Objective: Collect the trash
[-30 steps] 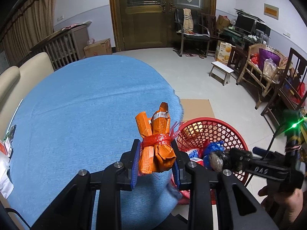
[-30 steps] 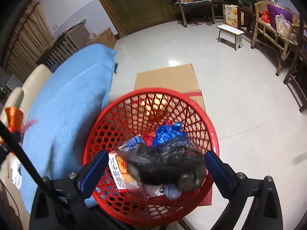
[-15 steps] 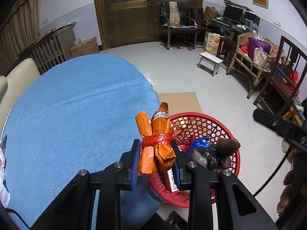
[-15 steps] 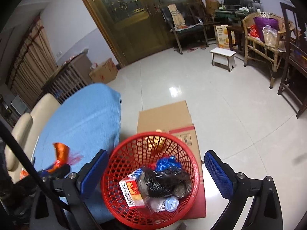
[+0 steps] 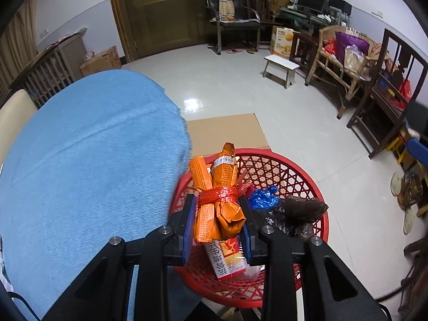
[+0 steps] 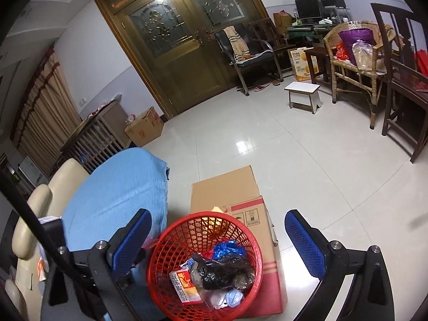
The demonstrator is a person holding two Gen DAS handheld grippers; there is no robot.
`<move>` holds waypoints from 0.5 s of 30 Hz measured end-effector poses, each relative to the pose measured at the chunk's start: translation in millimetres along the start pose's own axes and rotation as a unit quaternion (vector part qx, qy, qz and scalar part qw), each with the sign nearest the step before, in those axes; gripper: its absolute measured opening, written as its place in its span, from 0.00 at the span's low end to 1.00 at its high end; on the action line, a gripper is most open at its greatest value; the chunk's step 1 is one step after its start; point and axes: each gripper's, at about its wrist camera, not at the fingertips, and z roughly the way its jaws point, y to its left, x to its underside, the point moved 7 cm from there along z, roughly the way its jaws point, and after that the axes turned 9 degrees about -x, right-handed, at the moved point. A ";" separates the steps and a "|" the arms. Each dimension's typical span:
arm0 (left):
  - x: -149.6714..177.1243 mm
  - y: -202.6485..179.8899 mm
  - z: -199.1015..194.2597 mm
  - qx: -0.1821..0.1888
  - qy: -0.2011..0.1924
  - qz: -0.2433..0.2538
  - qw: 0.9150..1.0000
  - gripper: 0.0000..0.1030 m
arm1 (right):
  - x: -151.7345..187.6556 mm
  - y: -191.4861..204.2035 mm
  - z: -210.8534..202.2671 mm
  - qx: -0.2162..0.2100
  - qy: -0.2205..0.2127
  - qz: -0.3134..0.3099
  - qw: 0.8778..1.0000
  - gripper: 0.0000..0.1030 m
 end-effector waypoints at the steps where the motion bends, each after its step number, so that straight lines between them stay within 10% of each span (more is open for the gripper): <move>1: -0.3 -2.1 2.4 0.000 0.003 0.001 1.000 0.31 | -0.8 -0.1 -0.2 0.000 -0.001 0.001 1.000 0.98; 3: -1.0 -8.8 10.3 0.012 0.016 0.006 1.000 0.40 | -2.5 -0.2 -1.2 -0.001 -0.003 0.001 1.000 0.98; 5: -0.9 -15.6 16.6 0.018 0.026 0.016 0.999 0.79 | -4.5 0.0 -2.1 -0.002 -0.005 0.001 1.000 0.98; 15: -1.3 32.0 -15.0 0.014 -0.010 -0.049 0.999 0.80 | -8.8 5.3 -12.1 -0.002 -0.018 -0.004 1.000 0.98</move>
